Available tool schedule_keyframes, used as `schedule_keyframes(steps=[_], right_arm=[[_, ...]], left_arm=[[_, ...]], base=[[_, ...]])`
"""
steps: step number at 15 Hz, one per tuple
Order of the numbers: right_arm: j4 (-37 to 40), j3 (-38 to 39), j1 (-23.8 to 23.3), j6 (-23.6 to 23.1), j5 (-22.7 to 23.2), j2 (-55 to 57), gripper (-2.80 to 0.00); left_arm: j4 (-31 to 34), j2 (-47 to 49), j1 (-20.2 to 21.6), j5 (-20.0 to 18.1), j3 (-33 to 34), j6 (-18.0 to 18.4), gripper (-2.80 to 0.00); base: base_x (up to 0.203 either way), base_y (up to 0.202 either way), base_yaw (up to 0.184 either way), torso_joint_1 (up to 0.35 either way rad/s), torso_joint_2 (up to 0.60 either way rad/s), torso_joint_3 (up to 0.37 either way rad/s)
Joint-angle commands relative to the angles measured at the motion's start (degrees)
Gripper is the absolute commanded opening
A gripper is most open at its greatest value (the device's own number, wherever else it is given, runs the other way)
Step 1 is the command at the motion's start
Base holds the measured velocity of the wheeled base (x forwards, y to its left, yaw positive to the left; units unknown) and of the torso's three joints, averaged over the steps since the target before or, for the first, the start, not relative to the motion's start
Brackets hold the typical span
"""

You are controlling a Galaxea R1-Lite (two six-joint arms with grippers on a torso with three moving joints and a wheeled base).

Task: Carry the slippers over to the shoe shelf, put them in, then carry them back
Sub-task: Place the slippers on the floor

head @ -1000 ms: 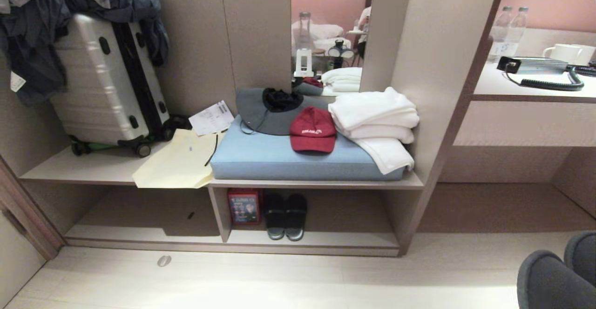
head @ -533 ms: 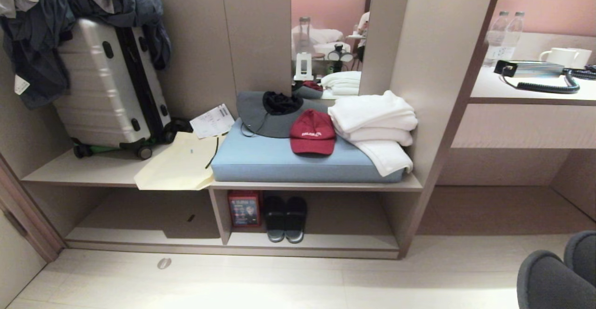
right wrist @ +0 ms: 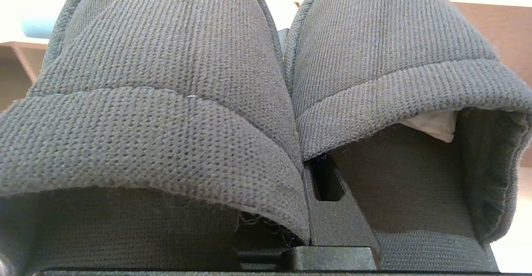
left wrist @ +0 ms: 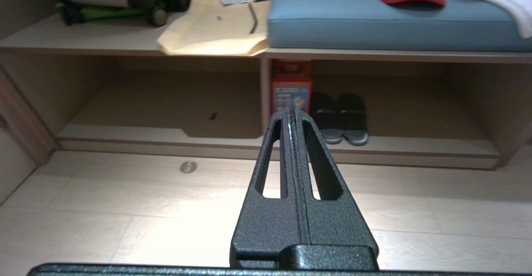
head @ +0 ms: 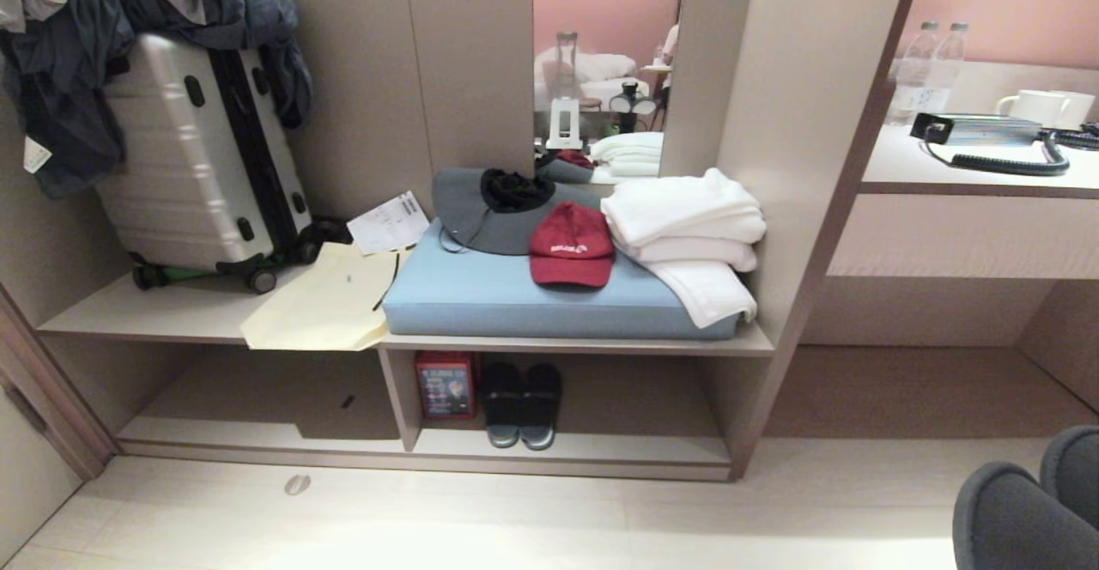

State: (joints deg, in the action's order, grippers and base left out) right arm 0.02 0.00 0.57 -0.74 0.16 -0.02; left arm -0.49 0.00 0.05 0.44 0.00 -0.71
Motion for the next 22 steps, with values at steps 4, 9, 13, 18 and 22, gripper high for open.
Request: schedule_keyframes(steps=[4, 9, 13, 18, 22], right_arm=[[-0.02, 0.0, 0.04, -0.05, 0.02, 0.02, -2.8], [0.06, 0.0, 0.04, -0.05, 0.02, 0.11, -2.8], [-0.02, 0.0, 0.04, -0.05, 0.02, 0.11, -2.8], [0.06, 0.0, 0.04, -0.05, 0.02, 0.02, -2.8], [-0.02, 0.0, 0.04, -0.05, 0.02, 0.02, -2.8]], left_arm=[[-0.04, 0.09, 0.02, 0.0, 0.0, 0.0, -2.8], [-0.04, 0.09, 0.04, 0.0, 0.0, 0.0, -2.8], [0.05, 0.09, 0.04, 0.0, 0.0, 0.0, -2.8], [-0.04, 0.09, 0.04, 0.0, 0.0, 0.0, -2.8], [-0.04, 0.09, 0.04, 0.0, 0.0, 0.0, -2.8]], base=[[0.0, -0.199, 0.002, 0.004, 0.0, 0.003], [0.0, -0.195, 0.004, 0.003, 0.0, 0.004], [0.0, -0.198, 0.001, 0.002, 0.0, 0.004], [0.0, -0.195, 0.003, 0.003, 0.0, 0.005], [0.0, -0.197, 0.002, 0.002, 0.0, 0.003]])
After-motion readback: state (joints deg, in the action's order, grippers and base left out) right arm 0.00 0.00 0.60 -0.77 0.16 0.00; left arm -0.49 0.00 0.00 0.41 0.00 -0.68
